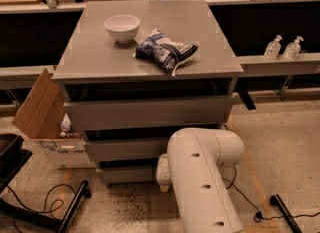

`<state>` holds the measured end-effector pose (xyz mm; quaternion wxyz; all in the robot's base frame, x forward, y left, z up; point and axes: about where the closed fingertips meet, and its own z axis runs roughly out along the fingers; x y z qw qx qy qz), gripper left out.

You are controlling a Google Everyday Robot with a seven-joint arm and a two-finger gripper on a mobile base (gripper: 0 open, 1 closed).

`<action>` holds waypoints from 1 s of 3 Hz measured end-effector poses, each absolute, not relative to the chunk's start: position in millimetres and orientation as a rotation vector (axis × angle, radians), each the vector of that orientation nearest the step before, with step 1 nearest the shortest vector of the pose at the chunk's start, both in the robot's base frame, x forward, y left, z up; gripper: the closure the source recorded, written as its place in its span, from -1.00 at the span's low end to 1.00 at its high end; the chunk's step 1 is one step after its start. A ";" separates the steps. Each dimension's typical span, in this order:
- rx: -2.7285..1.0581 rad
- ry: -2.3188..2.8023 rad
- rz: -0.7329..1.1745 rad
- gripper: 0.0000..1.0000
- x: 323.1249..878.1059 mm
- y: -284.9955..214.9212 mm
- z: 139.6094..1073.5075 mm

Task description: Open bottom drawer

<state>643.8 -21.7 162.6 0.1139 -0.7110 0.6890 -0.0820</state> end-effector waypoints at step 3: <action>-2.101 2.005 -0.199 1.00 642.7 -13.4 164.1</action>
Offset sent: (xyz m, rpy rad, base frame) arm -0.0022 0.0128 0.0076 0.0801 0.0298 0.0390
